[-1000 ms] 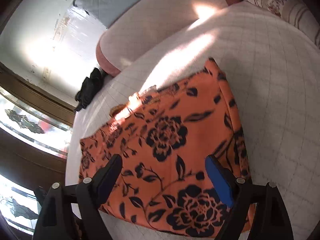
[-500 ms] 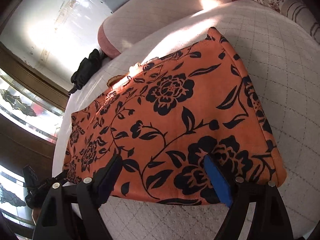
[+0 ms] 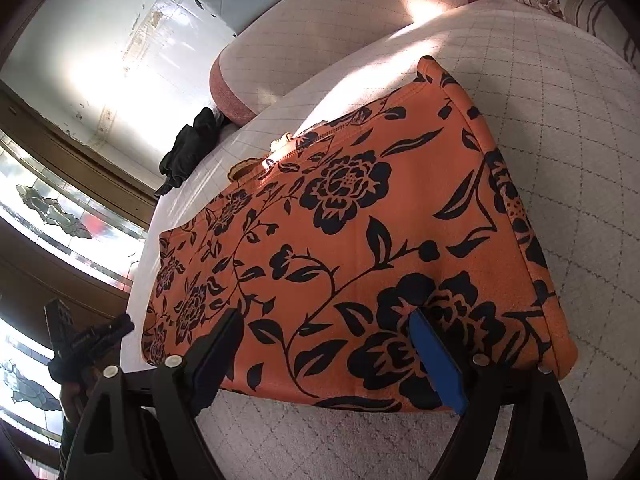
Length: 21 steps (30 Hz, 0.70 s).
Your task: Fold small clothes
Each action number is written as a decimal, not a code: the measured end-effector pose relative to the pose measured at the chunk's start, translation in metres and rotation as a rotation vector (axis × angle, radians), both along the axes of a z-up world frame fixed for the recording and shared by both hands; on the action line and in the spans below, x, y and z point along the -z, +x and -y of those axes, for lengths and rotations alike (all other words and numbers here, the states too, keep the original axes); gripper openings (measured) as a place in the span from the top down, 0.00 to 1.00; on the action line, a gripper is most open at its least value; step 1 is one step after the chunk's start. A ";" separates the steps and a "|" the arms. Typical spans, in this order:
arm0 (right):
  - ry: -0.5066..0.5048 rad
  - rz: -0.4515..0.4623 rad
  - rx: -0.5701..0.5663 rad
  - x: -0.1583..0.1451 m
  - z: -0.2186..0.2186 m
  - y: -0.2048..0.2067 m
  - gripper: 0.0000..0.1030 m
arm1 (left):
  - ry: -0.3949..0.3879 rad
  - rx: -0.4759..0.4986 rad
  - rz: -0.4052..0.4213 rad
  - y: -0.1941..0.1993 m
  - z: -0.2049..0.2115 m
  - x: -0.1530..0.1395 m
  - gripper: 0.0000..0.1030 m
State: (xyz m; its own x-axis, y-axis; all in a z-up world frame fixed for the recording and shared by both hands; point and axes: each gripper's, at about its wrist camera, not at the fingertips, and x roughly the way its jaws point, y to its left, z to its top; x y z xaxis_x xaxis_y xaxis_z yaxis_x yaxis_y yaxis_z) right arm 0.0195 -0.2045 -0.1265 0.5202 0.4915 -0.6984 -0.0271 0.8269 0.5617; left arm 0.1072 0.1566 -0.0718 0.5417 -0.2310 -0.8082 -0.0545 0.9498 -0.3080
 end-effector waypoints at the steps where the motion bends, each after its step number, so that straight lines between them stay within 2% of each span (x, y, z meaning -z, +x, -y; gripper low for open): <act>1: -0.003 0.002 -0.003 0.000 0.000 0.000 0.15 | 0.013 0.015 -0.011 0.019 0.002 0.004 0.56; 4: -0.015 0.008 -0.016 0.000 -0.002 0.000 0.15 | 0.038 0.027 -0.073 0.078 0.004 0.024 0.60; 6: -0.022 0.013 -0.022 0.000 -0.003 -0.001 0.15 | 0.103 0.011 -0.134 0.110 0.004 0.040 0.85; 7: -0.025 0.014 -0.025 0.000 -0.004 -0.001 0.15 | 0.135 -0.003 -0.147 0.123 0.003 0.046 0.86; 11: -0.027 0.016 -0.031 0.000 -0.005 0.000 0.15 | 0.112 -0.075 -0.141 0.148 -0.013 0.045 0.86; 14: -0.016 0.016 -0.031 0.001 -0.005 0.001 0.12 | 0.139 -0.140 -0.136 0.149 -0.020 0.043 0.86; 17: -0.030 0.022 -0.038 0.001 -0.008 0.001 0.11 | 0.089 -0.137 -0.124 0.134 -0.028 0.036 0.86; 19: -0.038 0.027 -0.040 0.001 -0.008 0.001 0.11 | 0.076 -0.117 -0.100 0.113 -0.028 0.024 0.79; 21: -0.040 0.030 -0.037 0.001 -0.009 0.000 0.11 | 0.054 -0.093 -0.055 0.086 -0.024 0.010 0.48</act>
